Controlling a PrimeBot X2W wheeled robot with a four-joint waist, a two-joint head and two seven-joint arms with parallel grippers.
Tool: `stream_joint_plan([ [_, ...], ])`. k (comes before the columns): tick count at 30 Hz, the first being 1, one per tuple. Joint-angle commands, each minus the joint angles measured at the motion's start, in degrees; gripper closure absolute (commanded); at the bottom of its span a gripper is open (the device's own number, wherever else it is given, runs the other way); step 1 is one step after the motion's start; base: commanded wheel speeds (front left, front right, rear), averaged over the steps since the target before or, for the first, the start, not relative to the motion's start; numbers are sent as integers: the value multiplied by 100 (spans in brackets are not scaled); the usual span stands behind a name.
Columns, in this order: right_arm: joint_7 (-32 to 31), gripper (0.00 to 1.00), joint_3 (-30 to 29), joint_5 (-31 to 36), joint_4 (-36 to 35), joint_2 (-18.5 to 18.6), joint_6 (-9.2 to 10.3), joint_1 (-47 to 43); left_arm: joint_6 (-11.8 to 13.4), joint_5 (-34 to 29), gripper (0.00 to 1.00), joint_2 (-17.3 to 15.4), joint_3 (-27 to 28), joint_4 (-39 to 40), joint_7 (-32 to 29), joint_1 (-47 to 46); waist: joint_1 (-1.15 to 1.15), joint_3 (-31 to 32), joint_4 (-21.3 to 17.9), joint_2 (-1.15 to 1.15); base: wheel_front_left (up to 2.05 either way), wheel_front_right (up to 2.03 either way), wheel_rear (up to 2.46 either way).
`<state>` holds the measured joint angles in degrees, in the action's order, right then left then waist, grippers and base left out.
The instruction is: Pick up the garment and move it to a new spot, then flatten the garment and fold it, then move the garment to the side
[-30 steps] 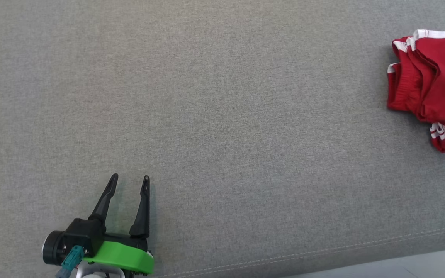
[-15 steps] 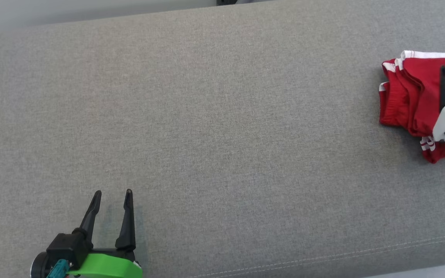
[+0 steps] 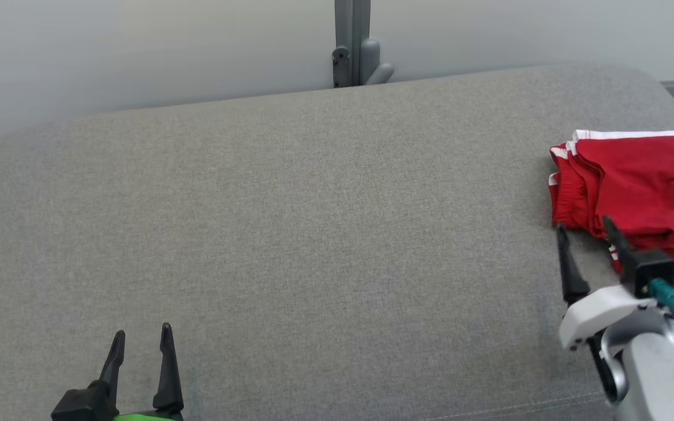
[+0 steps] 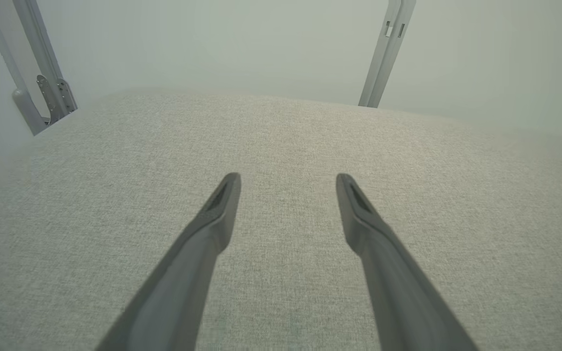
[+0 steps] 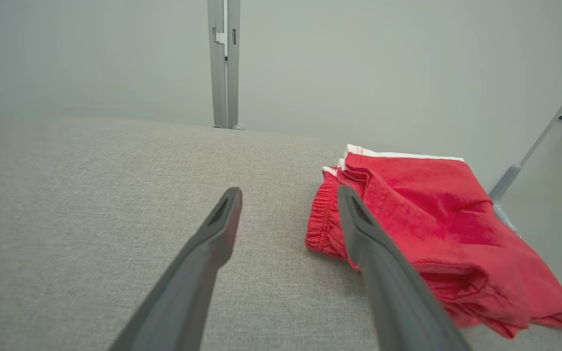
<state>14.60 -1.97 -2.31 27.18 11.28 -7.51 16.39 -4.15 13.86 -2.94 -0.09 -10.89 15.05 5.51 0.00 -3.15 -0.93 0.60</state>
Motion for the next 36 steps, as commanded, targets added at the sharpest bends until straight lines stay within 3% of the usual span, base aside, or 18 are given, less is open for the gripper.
stream_joint_plan([
  [1, 32, 0, -21, 111, -100, -100, 6, -139, 23, 5, 0, -3, 28, -12, 13, 74, 0, 220, 52, -60, 0, 0, 0],
  [6, 64, 0, -41, 492, -443, -603, 6, -638, 60, -31, 0, -3, 76, -92, 13, 102, 0, 306, 86, -60, 0, 0, 0],
  [10, 61, 0, -11, 589, -692, -773, 6, -789, 74, -35, 0, -2, 141, -164, 13, 12, 0, 319, 84, -60, 0, 0, 0],
  [36, 64, 0, -389, 510, -802, -833, 6, -1071, -102, 7, 0, -2, 143, -393, 13, -147, 0, 371, 32, -60, 0, 0, 0],
])
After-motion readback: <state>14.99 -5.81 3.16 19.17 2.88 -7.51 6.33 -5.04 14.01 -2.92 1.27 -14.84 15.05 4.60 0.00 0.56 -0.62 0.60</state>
